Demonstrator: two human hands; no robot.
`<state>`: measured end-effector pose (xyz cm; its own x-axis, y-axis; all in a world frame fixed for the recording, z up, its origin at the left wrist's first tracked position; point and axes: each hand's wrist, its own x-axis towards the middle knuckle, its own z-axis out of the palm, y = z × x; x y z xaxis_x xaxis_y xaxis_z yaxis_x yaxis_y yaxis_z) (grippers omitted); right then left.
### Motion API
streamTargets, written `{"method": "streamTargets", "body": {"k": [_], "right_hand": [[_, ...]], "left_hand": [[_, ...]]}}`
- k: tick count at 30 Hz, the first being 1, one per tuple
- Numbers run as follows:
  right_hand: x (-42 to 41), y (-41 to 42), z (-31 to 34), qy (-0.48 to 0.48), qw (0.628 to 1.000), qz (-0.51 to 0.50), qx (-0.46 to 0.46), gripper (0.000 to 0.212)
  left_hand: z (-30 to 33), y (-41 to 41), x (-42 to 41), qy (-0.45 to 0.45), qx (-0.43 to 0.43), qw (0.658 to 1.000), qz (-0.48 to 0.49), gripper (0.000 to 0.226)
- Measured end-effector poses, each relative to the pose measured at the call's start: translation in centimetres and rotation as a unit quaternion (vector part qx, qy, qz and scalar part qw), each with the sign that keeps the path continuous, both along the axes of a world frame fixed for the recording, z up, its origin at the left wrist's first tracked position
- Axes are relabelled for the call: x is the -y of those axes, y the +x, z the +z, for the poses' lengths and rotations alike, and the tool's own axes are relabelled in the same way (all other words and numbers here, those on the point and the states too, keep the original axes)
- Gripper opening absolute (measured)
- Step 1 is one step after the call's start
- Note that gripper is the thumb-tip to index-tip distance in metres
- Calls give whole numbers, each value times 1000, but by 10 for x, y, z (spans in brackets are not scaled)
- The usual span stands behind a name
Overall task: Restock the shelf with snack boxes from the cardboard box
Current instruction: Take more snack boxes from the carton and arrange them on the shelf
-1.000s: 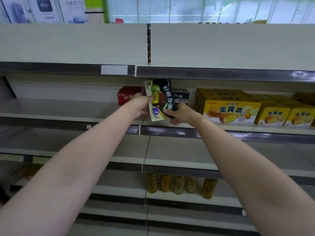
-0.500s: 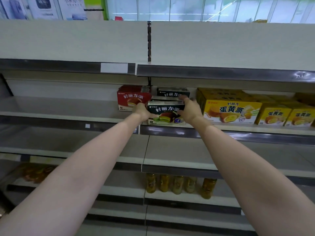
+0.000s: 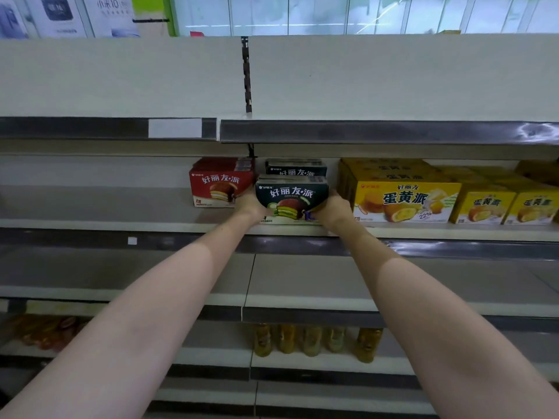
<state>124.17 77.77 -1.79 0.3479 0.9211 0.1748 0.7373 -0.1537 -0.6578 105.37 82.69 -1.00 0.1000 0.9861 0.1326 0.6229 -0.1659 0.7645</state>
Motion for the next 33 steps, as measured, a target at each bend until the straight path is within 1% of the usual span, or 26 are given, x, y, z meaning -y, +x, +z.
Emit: {"method": "streamTargets", "body": {"k": [3, 6, 9, 12, 17, 19, 23, 26, 30, 33], "right_hand": [[-17, 5, -1, -2, 1000, -20, -20, 55], [-32, 8, -1, -20, 998, -40, -33, 58], [-45, 13, -2, -15, 999, -34, -38, 60], [-56, 16, -2, -11, 998, -29, -45, 60], [-66, 20, -5, -1, 998, -22, -52, 60], [-66, 20, -6, 2, 998, -30, -47, 60], [-55, 17, -4, -1, 996, -82, -37, 60], [-40, 14, -2, 1, 996, -87, -34, 63], [-7, 6, -3, 7, 998, -65, -2, 57], [22, -2, -1, 15, 997, -77, -25, 50]], "left_hand": [[0, 9, -15, 14, -3, 1000, -5, 62], [-1, 19, -30, 27, -24, 999, 2, 60], [-4, 28, -46, 28, -23, 999, 14, 63], [-5, 35, -53, 25, -27, 999, 29, 61], [-8, 39, -61, 25, -31, 999, 37, 44], [-8, 39, -60, 21, -30, 998, 55, 38], [-5, 34, -51, 24, -74, 991, 105, 34], [-3, 28, -44, 22, -86, 991, 104, 34], [-7, 22, -28, 15, -62, 994, 89, 40], [-8, 19, -11, 17, -28, 996, 80, 38]]}}
